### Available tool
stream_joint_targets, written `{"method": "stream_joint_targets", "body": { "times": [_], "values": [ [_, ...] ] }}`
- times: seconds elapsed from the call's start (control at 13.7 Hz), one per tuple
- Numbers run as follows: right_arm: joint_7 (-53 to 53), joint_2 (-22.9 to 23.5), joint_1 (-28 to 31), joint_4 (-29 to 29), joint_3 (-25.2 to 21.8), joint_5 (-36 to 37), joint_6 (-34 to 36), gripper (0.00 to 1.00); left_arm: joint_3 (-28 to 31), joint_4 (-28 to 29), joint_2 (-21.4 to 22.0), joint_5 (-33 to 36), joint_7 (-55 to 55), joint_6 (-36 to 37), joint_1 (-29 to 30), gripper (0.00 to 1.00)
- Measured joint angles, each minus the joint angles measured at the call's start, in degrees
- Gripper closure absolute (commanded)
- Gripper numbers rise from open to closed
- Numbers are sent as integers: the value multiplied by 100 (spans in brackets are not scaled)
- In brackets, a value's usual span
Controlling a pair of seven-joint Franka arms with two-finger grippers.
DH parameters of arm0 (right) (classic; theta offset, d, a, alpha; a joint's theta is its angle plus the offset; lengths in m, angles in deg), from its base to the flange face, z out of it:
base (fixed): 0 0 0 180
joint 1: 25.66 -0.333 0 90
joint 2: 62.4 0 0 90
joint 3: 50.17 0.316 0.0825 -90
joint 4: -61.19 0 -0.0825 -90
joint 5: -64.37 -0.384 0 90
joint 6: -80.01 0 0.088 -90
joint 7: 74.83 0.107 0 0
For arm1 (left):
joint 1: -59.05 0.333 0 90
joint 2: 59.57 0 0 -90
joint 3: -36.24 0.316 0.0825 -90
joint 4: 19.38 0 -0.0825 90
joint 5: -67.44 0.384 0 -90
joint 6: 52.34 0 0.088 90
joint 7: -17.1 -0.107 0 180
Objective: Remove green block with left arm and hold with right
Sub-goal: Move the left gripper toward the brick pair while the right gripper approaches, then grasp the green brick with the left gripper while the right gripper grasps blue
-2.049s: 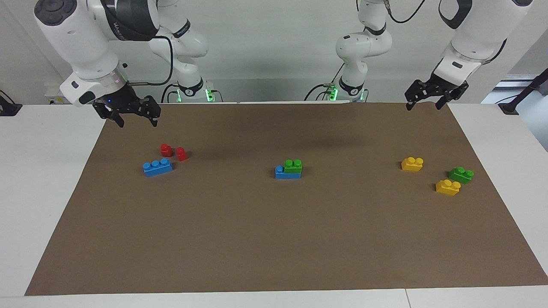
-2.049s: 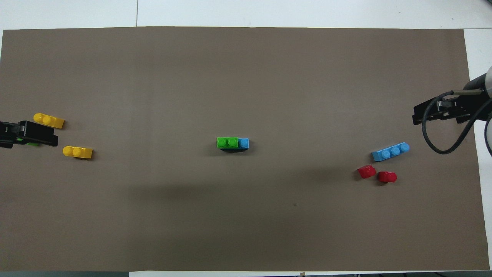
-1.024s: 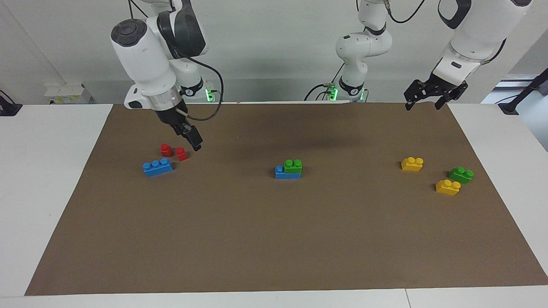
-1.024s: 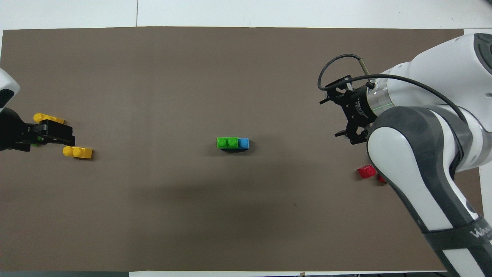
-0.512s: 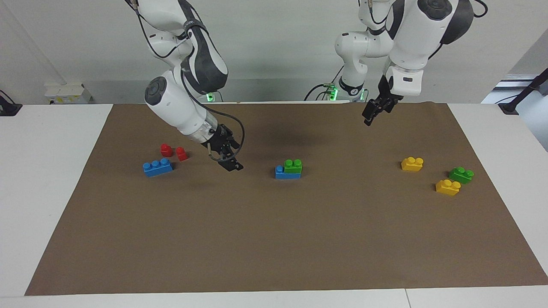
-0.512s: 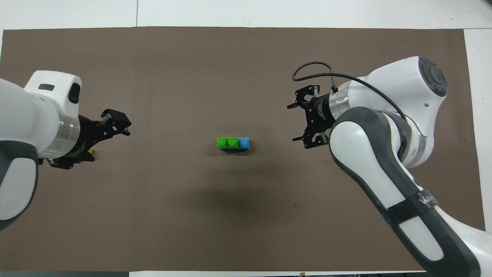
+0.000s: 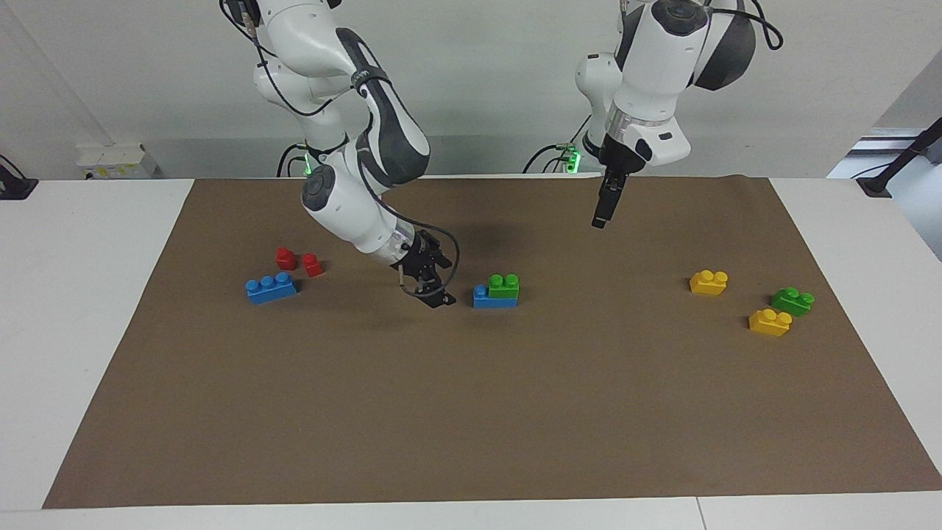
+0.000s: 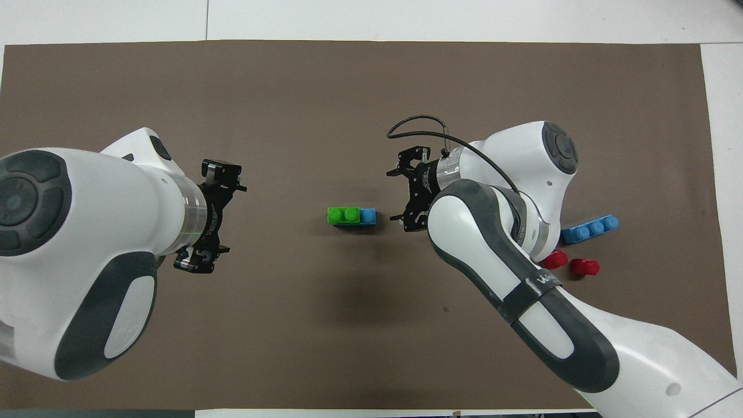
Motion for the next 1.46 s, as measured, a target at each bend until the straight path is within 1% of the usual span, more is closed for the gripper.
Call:
{"method": "stream_joint_targets", "body": {
  "times": [0.22,0.44,0.66,0.88,1.02,1.1,1.17,1.24,1.32,1.39,1.46],
  "values": [
    [7,87,-152,172,0,-97,-316,7,-1,258,-180,-78,772,-438,-314,0],
    [17,90,-253,309,0,-174,-560,7,-2,292,-619,-82,1540,-945,-605,0],
    [18,113,-418,396,0,-346,-802,7,2,290,-1033,-82,2084,-1381,-793,0],
    [18,214,-571,441,0,-384,-1046,6,11,224,-1353,-56,2456,-1504,-966,0],
    [18,309,-655,452,1,-385,-1195,7,11,152,-1522,97,2844,-1600,-1049,0],
    [18,347,-670,454,1,-385,-1224,10,11,98,-1591,158,2981,-1609,-1057,0],
    [18,375,-673,455,1,-385,-1241,17,12,52,-1656,187,3045,-1610,-1057,0],
    [18,395,-679,461,1,-385,-1290,29,14,18,-1714,203,3087,-1610,-1057,0],
    [18,405,-699,478,1,-385,-1369,48,14,-1,-1768,211,3137,-1610,-1058,0],
    [18,410,-726,500,1,-385,-1443,69,14,-7,-1824,241,3210,-1613,-1066,0],
    [18,411,-746,518,1,-393,-1478,86,15,-21,-1893,322,3324,-1629,-1090,0]
  ]
}}
